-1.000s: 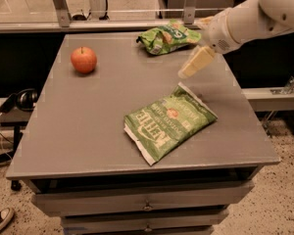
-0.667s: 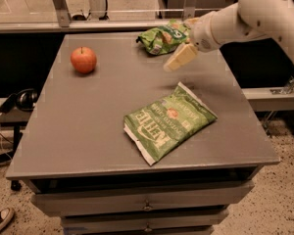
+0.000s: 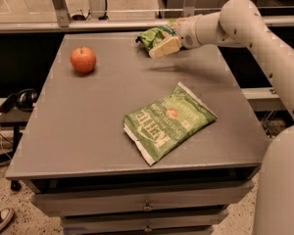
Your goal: Move green rice chip bag near apple
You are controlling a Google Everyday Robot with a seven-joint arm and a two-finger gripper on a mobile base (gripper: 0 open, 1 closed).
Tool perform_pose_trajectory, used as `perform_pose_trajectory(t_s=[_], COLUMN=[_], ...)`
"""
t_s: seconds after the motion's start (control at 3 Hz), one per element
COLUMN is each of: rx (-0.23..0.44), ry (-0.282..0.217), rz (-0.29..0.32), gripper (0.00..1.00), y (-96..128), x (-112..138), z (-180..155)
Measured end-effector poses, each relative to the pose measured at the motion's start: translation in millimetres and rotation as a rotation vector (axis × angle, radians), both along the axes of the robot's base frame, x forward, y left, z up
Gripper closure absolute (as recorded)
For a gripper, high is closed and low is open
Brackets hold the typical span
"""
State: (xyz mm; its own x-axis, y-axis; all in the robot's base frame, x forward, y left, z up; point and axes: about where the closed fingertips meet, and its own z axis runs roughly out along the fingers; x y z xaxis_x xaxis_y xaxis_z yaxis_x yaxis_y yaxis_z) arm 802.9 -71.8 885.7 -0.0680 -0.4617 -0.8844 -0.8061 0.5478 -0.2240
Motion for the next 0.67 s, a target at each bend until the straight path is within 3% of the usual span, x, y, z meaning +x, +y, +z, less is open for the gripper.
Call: perform_pose_trajectory(t_s=[0.33,0.67], rx=[0.075,0.143], ry=[0.002,0.033], rz=[-0.044,-0.061], gripper=[0.17,0.42], y=[-3.3,-0.6], x=[21.6,27.6], z=[0.1,-7.3])
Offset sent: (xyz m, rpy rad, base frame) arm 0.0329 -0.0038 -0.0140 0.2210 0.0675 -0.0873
